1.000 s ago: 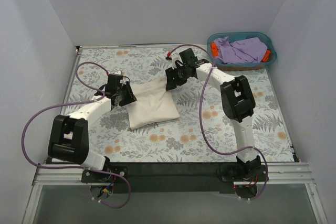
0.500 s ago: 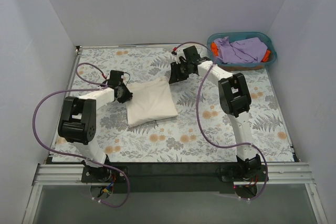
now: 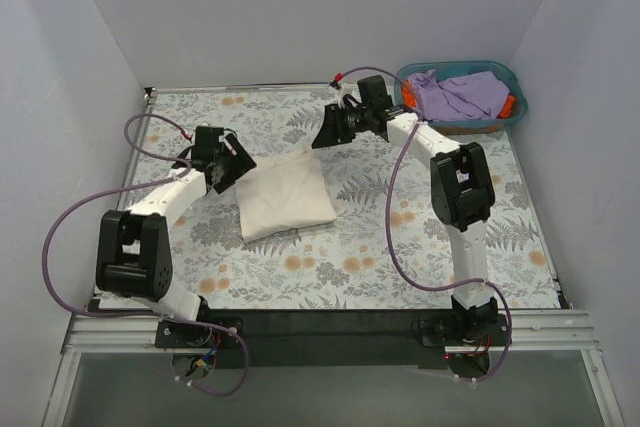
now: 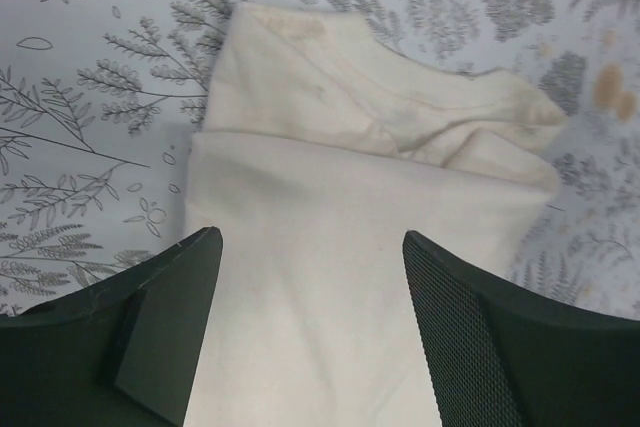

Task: Fold and stack the t-shirts
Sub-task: Fold the tshirt

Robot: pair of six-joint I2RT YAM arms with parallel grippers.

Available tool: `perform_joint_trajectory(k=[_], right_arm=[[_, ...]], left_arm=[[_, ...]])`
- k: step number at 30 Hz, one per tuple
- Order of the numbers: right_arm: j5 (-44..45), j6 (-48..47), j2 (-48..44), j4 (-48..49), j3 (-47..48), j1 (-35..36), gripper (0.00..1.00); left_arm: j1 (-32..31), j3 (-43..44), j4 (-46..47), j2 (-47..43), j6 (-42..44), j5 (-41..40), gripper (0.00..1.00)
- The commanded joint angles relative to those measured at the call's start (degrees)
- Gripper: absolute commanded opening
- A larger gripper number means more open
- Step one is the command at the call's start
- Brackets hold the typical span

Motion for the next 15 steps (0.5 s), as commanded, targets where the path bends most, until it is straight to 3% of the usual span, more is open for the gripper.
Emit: perform_joint_trajectory(k=[1,4,6,10,15], right_arm=[[-11.15,5.21,-2.93,8.54,-0.85,3.12,0.41],[-14.85,11.63,-0.74,14.16,-1.99,5.58,0.43],[-15.82,15.32,0.85,17.85,-2.0,6.64,0.43],[-16.96,18.93,7.34,21.37,0.64,7.79,0.42],[-12.05,20.86,12.62,22.08,2.57,6.39,0.42]], left_arm=[[-0.54,0.13,-1.46,-7.45,0.43,4.65,0.68],[-1.15,-1.97,-0.16,-9.22,-1.15,7.13,0.67],[-1.24,-3.73,1.6,-8.7,-1.86,9.16,0.61],[-1.24,-3.74,5.03,-2.74,-2.39,7.76,0.38],[-0.54,-1.28,8.2,5.53,-2.82,6.09,0.32]])
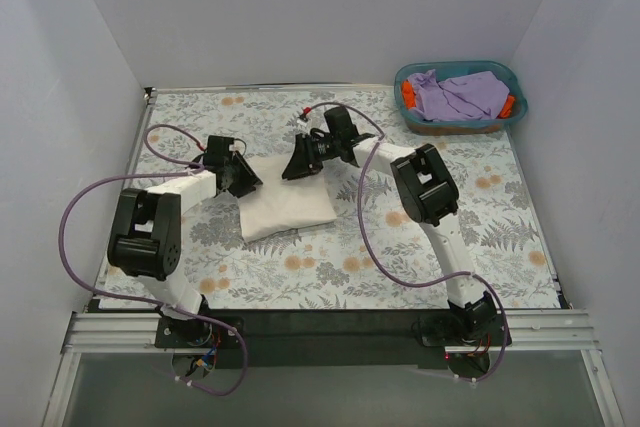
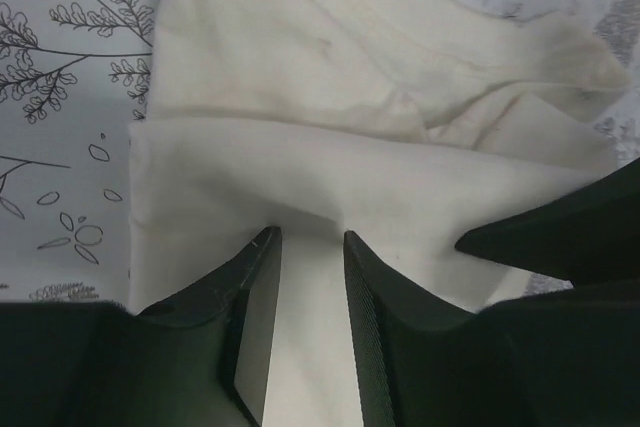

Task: Fold and stack the t-shirts
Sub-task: Fold the tshirt

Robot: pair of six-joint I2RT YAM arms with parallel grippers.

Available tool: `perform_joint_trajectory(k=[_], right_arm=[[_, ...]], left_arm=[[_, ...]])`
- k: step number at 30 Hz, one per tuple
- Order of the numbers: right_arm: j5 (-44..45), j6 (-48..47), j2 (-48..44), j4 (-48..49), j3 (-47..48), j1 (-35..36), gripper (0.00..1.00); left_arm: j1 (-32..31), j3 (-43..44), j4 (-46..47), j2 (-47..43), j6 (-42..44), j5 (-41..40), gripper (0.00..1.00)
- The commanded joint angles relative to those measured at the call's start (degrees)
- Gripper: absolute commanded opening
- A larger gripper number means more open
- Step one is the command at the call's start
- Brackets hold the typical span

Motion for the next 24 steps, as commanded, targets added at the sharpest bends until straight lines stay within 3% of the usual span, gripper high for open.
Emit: perform_joint_trajectory(k=[1,8,14,19,24], right_arm=[[2.79,4.1,3.67,2.98,2.49,-3.32,0.41],[10.26,13.93,4.03,10.62,-5.94,-9.74,0.4],[10.54,16.15,2.36,11.94,-9.12,-11.85,0.4],[8.17,15.36,-3.33,12.03,-10.96,-11.68,0.38],[7.64,15.45,-13.09,11.95,-16.14,-11.06,0.37]], left_arm=[[0.94,1.61,3.52,4.16,-0.77,-1.13,0.31],[2.0,-0.32,5.73,9.45,-1.21,-1.3,0.27],[2.0,-0.94,6.26,9.45,-0.25,-1.22,0.28],[2.0,2.74,4.6,4.46,1.68,0.98,0.51],[1.65,6.09,-1.21,-2.66,1.86,2.91,0.59]])
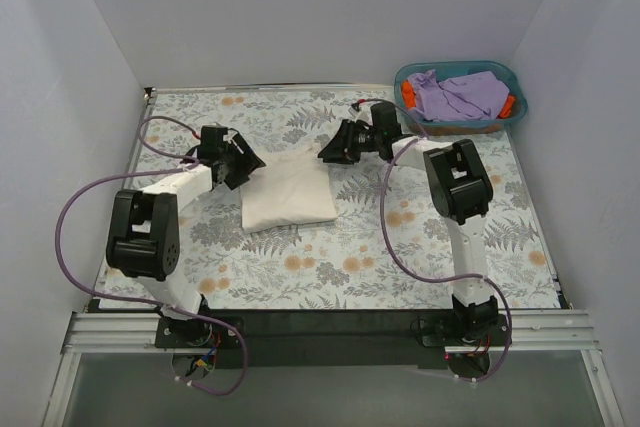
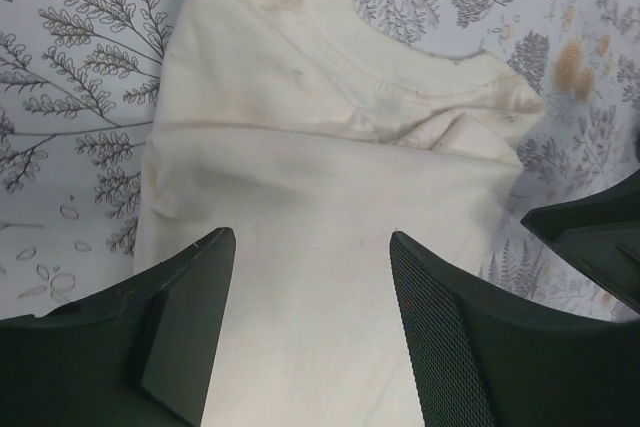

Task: Fold and stack the t-shirts
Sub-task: Fold the tshirt

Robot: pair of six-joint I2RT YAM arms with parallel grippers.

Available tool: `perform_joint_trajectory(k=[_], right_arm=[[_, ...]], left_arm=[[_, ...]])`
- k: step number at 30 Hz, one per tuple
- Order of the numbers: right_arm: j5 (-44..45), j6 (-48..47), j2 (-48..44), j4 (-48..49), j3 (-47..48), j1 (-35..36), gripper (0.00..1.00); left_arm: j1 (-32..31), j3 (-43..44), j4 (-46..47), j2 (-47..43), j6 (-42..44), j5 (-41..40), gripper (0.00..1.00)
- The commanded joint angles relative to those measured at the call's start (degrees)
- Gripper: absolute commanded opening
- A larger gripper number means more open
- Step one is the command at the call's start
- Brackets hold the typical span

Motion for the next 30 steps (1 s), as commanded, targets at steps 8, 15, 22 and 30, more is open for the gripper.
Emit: perform_joint_trajectory(k=[8,15,22,30], right_arm=[[0.16,0.48,-17.85,0.97,-8.09,9.43,0.33],[0.77,1.1,-14.0,1.5,-6.95,19.02,0.2],[3.76,-0.04,-5.82,2.29,-8.35,21.57,0.05],[8.25,-0.75,-3.26,2.12,-18.8,17.02,0.01]], left_arm=[[-3.52,-6.49,-10.79,-20.6,-2.22,4.14,0.43],[-4.05,-17.92,-8.44,-25.18,-4.42,5.46,0.25],[-3.97,-23.73,-4.99,-18.95,-7.32,-1.21,0.09],[-3.17,-25.05,-8.33,-15.5,-9.17,-6.49,0.02]])
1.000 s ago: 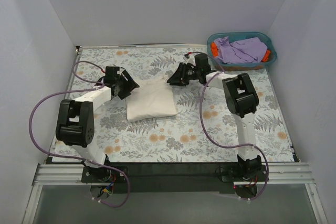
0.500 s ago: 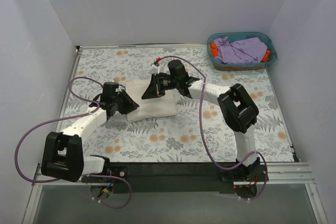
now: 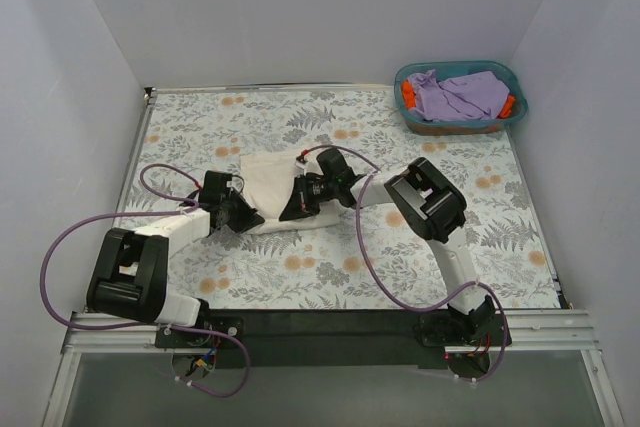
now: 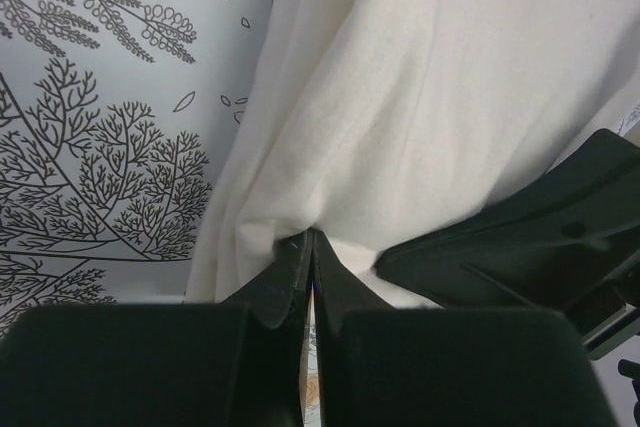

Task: Fold and stack the t-shirts
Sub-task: Fold the tshirt

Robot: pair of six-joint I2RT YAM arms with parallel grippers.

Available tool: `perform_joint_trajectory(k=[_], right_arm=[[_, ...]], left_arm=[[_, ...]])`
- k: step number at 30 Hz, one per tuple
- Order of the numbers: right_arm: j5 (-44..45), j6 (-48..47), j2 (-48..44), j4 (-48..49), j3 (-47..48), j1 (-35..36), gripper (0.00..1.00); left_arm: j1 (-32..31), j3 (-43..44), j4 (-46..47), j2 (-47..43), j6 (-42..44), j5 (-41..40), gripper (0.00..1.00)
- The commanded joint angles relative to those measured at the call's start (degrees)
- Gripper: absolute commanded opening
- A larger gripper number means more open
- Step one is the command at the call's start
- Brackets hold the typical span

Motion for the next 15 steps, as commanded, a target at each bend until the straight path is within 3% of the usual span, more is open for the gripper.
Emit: perform_joint_trajectory(k=[1,8,15], right_arm=[[4.9,-3.28,0.15,-3.72,-6.48,-3.58,0.01],[0.78,-4.78,-6.79,-3.9,-4.57,-4.03,0.01],[-1.25,-3.99,-9.7,-3.81,0.44,0.09,0.01]], left_arm=[[0.67,-2.01,-5.75,0.84,0.69,-8.11,0.02],[0.67,0.62,-9.09,-5.92,2.36,-4.69,0.1],[0.58,0.63,-11.29,-13.48,1.75,-1.52,0.15]])
